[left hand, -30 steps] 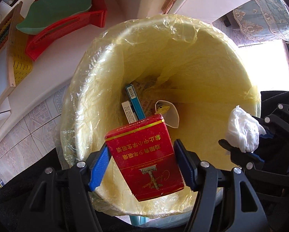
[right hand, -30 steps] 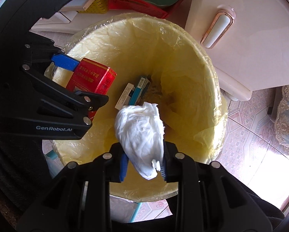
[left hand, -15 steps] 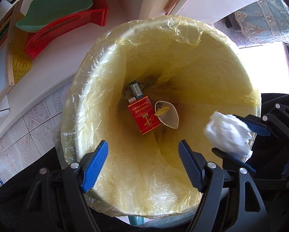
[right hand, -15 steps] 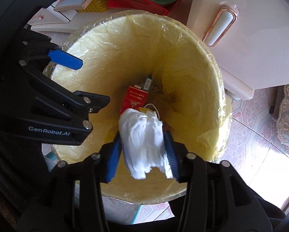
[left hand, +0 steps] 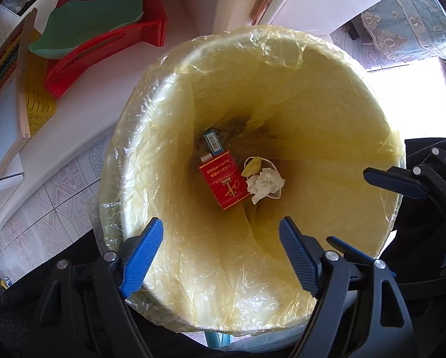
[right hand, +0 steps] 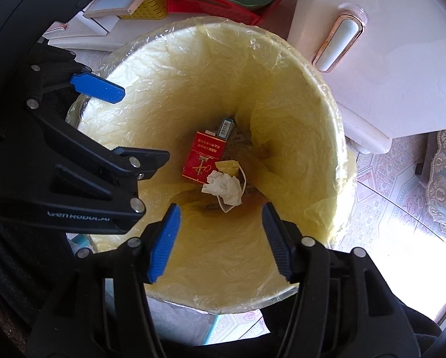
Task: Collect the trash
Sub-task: 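Move both tools back over the table toward the last two items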
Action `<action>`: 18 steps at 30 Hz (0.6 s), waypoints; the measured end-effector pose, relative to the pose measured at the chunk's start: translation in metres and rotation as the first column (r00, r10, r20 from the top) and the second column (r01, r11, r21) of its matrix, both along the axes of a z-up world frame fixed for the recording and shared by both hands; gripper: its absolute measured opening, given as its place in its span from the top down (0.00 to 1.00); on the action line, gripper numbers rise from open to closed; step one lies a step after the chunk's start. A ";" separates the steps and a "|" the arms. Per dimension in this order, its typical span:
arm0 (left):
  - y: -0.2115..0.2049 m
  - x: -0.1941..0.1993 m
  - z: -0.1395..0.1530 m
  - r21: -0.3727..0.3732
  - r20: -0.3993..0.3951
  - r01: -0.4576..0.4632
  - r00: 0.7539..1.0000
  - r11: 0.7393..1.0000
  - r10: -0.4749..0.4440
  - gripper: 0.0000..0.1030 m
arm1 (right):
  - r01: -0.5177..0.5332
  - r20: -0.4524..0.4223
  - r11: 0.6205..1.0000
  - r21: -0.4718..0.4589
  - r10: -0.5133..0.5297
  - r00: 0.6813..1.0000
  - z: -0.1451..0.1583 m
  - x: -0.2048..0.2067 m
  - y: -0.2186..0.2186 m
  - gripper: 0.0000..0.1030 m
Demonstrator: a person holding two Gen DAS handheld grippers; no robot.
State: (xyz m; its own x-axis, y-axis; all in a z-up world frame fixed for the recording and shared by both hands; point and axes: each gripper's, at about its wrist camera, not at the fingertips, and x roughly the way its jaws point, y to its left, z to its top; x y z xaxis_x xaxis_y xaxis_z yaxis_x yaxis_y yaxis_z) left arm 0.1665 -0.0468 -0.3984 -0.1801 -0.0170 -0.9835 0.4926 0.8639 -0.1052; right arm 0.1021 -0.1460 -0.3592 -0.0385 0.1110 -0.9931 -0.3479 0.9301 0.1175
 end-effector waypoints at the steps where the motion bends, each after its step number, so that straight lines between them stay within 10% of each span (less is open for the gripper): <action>1: 0.000 -0.001 0.002 0.003 0.007 0.002 1.000 1.000 -0.002 0.24 | 0.001 0.001 1.000 0.003 -0.001 1.000 0.002 0.000 0.000 0.44; 9: 0.006 -0.017 0.050 -0.005 0.057 0.048 0.997 0.999 -0.047 0.22 | -0.037 0.107 0.998 0.042 0.032 0.994 0.059 -0.011 -0.003 0.31; 18: 0.014 -0.022 0.187 -0.040 0.213 0.148 0.967 0.988 -0.137 0.16 | -0.115 0.208 0.987 0.112 0.089 0.974 0.166 -0.025 -0.015 0.23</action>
